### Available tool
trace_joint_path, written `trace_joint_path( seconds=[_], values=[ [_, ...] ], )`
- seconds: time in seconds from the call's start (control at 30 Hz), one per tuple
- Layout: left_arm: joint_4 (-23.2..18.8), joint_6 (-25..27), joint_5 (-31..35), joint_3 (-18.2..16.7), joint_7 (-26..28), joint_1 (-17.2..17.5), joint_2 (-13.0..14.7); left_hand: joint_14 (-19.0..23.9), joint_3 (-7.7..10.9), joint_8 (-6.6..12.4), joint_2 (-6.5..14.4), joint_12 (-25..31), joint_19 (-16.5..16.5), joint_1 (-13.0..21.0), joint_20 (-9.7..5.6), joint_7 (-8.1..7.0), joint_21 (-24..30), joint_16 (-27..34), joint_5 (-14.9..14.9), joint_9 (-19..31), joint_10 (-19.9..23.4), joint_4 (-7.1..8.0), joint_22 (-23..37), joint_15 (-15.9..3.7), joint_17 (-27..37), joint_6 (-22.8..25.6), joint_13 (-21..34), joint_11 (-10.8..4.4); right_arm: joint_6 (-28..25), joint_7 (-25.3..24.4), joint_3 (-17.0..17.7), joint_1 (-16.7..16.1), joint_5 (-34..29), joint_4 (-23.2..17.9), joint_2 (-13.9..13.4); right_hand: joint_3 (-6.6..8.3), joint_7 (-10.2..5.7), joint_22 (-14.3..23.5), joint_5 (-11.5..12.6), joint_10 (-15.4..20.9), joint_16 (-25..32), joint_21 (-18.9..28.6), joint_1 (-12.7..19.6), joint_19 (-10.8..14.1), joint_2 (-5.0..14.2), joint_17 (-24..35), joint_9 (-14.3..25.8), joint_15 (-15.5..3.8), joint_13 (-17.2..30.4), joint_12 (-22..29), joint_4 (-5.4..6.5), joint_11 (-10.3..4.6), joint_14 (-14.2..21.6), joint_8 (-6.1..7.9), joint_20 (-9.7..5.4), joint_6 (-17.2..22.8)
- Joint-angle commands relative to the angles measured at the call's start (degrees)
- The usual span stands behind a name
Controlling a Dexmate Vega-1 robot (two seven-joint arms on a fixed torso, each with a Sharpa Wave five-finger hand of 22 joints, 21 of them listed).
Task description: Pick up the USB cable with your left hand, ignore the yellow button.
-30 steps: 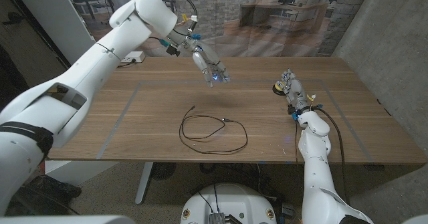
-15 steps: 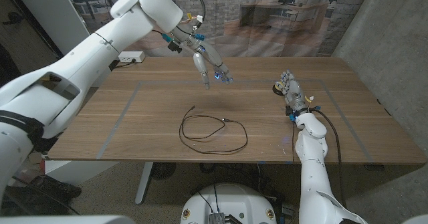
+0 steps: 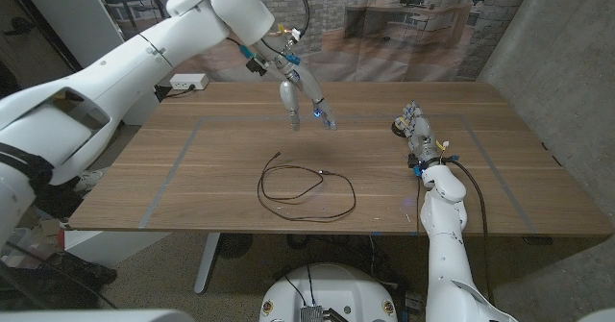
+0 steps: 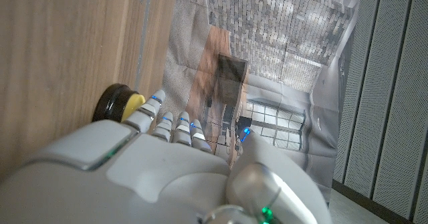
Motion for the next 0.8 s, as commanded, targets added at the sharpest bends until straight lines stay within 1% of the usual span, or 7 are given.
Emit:
trace_joint_path(
  seconds=[0.03, 0.17, 0.33, 0.5, 0.67, 0.8],
  values=[
    [0.32, -4.96, 0.34, 3.65, 0.0, -1.94, -0.04, -0.83, 0.25, 0.25, 0.48, 0.35, -0.75, 1.31, -0.02, -0.64, -0.5, 0.31, -0.51, 0.23, -0.65, -0.22, 0.13, -0.01, 0.11, -0.23, 0.17, -0.43, 1.15, -0.99, -0.23, -0.46, 0.0, 0.09, 0.67, 0.04, 0.61, 0.28, 0.05, 0.49, 0.36, 0.37, -0.41, 0.72, -0.05, 0.17, 0.27, 0.09, 0.08, 0.55, 0.01, -0.04, 0.35, 0.41, -0.07, 0.23],
    [-0.07, -8.37, 2.72, 1.06, 0.0, 0.21, -0.85, -1.1, 0.15, 0.14, 0.75, 0.19, -0.76, 1.89, 0.06, -0.57, -0.62, 0.33, -0.81, 0.26, -1.21, -0.27, 0.14, 0.02, 0.09, -0.65, 0.22, -0.43, 1.3, -1.26, -0.33, -0.47, -0.13, 0.12, 0.71, 0.04, 0.63, 0.28, 0.06, 0.53, 0.35, 0.37, -0.44, 0.76, -0.07, 0.17, 0.26, 0.07, 0.08, 0.55, -0.01, 0.0, 0.37, 0.42, -0.06, 0.27],
    [1.06, -9.94, 2.45, 1.56, 0.0, -0.11, -1.27, -1.24, -0.14, 0.22, 0.75, 0.29, -0.78, 2.16, 0.03, -0.68, -0.74, 0.37, -1.06, 0.29, -1.12, -0.23, 0.14, -0.03, 0.06, -0.61, 0.26, -0.56, 1.24, -1.51, -0.44, -0.46, -0.23, 0.12, 0.75, 0.05, 0.65, 0.28, 0.09, 0.52, 0.34, 0.37, -0.45, 0.81, -0.09, 0.16, 0.26, 0.03, 0.08, 0.53, -0.04, 0.0, 0.4, 0.42, -0.09, 0.32],
    [1.99, -13.02, 1.97, 2.82, 0.0, -0.23, -1.72, -1.56, -0.56, 0.17, 0.72, 0.36, -0.52, 2.25, 0.37, -0.51, -0.75, 0.36, -1.26, 0.31, -1.11, -0.08, 0.16, 0.09, 0.04, -0.86, 0.3, -0.16, 1.32, -1.76, -0.63, -0.37, -0.44, 0.21, 0.75, 0.05, 0.64, 0.28, 0.11, 0.57, 0.32, 0.35, -0.47, 0.8, -0.1, 0.15, 0.26, 0.07, 0.08, 0.53, -0.07, -0.01, 0.41, 0.41, -0.08, 0.32],
    [2.18, -16.7, 3.71, 0.91, 0.0, 1.77, -2.88, -1.87, -0.98, 0.02, 0.8, 0.29, -0.34, 2.32, 0.42, -0.32, -0.79, 0.36, -1.41, 0.34, -1.46, 0.1, 0.2, 0.08, 0.03, -1.4, 0.36, -0.06, 1.39, -2.01, -0.76, -0.31, -0.55, 0.22, 0.77, 0.06, 0.61, 0.28, 0.12, 0.61, 0.3, 0.34, -0.5, 0.82, -0.11, 0.14, 0.26, 0.08, 0.08, 0.52, -0.09, -0.01, 0.43, 0.4, -0.08, 0.32],
    [2.27, -19.44, 4.88, -0.25, 0.0, 2.69, -3.49, -1.9, -1.34, 0.09, 0.74, 0.34, -0.12, 2.25, 0.09, -0.61, -0.79, 0.42, -1.5, 0.35, -1.45, 0.23, 0.21, -0.23, 0.02, -1.34, 0.39, -0.18, 1.21, -2.47, -0.85, -0.48, -0.82, -0.07, 0.91, 0.07, 0.65, 0.28, 0.14, 0.64, 0.29, 0.32, -0.52, 0.83, -0.11, 0.14, 0.26, 0.06, 0.08, 0.52, -0.11, -0.01, 0.43, 0.38, -0.08, 0.29]
  ],
)
